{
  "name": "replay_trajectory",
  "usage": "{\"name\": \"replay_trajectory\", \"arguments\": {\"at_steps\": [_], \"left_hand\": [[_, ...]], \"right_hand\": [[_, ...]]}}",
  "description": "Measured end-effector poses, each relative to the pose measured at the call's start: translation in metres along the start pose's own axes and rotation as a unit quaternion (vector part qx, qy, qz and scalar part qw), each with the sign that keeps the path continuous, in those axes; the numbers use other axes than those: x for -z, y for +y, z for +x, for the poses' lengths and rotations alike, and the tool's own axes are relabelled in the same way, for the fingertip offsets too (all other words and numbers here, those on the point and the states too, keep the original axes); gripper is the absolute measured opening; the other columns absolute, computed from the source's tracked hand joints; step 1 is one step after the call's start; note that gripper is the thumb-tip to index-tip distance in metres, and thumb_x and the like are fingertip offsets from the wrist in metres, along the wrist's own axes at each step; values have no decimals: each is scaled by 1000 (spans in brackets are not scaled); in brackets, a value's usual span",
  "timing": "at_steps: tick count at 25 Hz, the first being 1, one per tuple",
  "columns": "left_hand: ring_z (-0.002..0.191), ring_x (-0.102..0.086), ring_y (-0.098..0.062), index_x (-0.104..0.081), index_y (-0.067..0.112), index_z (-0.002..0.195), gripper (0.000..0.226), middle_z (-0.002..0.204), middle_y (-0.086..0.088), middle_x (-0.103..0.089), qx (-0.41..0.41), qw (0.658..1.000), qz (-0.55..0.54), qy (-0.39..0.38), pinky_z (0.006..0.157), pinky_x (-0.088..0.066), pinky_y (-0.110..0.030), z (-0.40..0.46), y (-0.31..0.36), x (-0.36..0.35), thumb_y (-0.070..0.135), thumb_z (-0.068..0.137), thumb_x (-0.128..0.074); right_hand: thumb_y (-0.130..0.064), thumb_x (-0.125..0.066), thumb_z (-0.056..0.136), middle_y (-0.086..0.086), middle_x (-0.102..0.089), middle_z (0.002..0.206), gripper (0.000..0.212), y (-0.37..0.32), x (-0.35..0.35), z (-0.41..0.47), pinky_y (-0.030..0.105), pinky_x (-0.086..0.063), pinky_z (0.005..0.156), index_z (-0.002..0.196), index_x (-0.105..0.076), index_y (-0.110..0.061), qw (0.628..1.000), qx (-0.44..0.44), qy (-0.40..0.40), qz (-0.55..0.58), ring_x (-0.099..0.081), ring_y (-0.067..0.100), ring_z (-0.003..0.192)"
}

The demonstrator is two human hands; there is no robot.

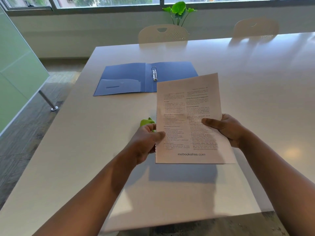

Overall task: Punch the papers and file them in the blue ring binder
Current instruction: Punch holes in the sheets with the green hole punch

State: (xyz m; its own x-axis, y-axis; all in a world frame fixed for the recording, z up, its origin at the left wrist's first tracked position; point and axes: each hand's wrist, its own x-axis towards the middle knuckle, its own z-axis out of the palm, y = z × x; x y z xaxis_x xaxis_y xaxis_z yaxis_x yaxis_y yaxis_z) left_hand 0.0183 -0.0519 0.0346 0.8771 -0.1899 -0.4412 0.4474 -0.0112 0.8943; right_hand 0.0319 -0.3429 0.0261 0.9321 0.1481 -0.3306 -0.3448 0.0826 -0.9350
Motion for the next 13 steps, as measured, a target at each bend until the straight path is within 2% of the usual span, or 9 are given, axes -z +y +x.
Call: {"name": "replay_trajectory", "arguments": {"at_steps": [3, 6, 8, 13], "left_hand": [[98, -76, -28, -64, 16, 120, 22, 110, -5, -78, -11, 999, 33, 33, 88, -62, -50, 2, -9, -4, 7, 100, -62], [93, -77, -26, -66, 17, 108, 14, 110, -6, -78, -30, 997, 43, 62, 85, -63, -48, 4, -16, -3, 6, 99, -63], [92, -77, -26, -67, 17, 107, 14, 110, -5, -78, -43, 995, 48, 76, 84, -64, -46, 4, -20, -3, 7, 99, -64], [95, -76, -24, -67, 13, 121, 23, 112, -1, -77, -52, 993, 57, 88, 82, -64, -38, 3, -23, -1, 9, 98, -66]], "right_hand": [[-8, -68, 91, 17, -75, 118, 35, 3, -3, 2, 45, -63, 75, 125, -67, -6, 1000, 5, 24, -3, -74, 36, 98], [-9, -67, 93, 11, -74, 121, 33, 9, -8, 4, 44, -58, 92, 127, -67, -7, 999, 17, 41, -19, -73, 30, 107], [-12, -69, 93, 6, -75, 121, 34, 13, -12, 4, 43, -54, 98, 127, -66, -9, 998, 21, 49, -22, -71, 27, 112], [-11, -73, 90, 5, -76, 115, 30, 16, -20, -1, 44, -62, 79, 119, -68, -18, 997, -1, 64, -39, -74, 28, 101]]}}
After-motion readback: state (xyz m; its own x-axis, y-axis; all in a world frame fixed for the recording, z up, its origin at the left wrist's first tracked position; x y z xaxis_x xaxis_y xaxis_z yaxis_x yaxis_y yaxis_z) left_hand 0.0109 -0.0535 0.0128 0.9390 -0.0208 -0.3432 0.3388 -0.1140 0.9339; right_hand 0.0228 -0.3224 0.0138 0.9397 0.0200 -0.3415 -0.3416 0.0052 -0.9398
